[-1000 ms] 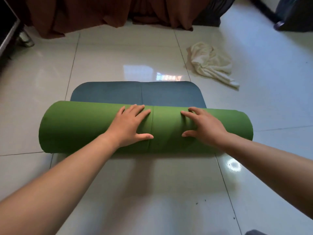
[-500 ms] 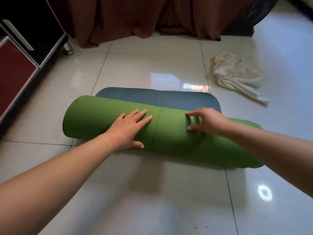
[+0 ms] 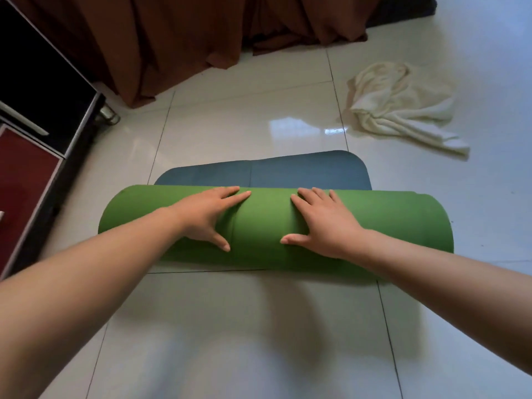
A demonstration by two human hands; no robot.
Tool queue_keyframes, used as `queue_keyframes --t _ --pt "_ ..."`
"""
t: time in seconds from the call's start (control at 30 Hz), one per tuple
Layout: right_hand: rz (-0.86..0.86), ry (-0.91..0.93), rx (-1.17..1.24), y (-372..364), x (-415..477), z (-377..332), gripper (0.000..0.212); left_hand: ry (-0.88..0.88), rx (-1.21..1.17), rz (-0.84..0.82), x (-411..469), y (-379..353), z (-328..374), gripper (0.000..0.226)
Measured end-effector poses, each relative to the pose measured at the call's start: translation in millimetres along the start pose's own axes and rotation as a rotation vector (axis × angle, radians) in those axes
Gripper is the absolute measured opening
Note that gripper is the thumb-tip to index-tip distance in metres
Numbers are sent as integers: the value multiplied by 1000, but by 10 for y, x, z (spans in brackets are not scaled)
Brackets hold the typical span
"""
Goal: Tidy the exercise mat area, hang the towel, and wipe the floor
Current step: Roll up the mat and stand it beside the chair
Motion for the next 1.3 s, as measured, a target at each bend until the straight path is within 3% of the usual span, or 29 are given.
queue_keyframes --t 0.17,0.33,0.47,0.7,0.83,0.93,1.03,1.2,1.3 --pt "-14 17 -45 44 -80 27 103 -60 -141 40 112 118 -216 109" --pt "-72 9 -147 -10 -195 268 108 -149 -95 108 241 182 -315 92" --pt "-98 -47 -98 191 -26 319 107 -239 -130 269 251 313 -149 70" --pt "48 -368 152 505 221 500 78 -143 -20 304 390 89 23 113" --pt "106 -338 158 521 319 527 67 -98 -29 342 461 156 -125 114" --pt "55 -308 90 516 362 536 64 -50 5 299 450 219 -219 120" --pt "-7 -241 -4 466 335 477 75 -5 27 239 434 214 -276 127" --pt "-187 -209 -305 163 301 393 131 10 41 199 436 242 -258 122" --pt "-144 -155 -314 167 361 442 135 -1 61 198 459 290 -257 120"
Point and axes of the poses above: each hand's wrist, its own x-axis towards the middle knuckle, its own y-axis out of the back of the hand, z = x × y, the point moved 4 cm from there along x, towards the middle knuckle, and after that the axes turned 5 degrees about -y, right-handed, at the moved point
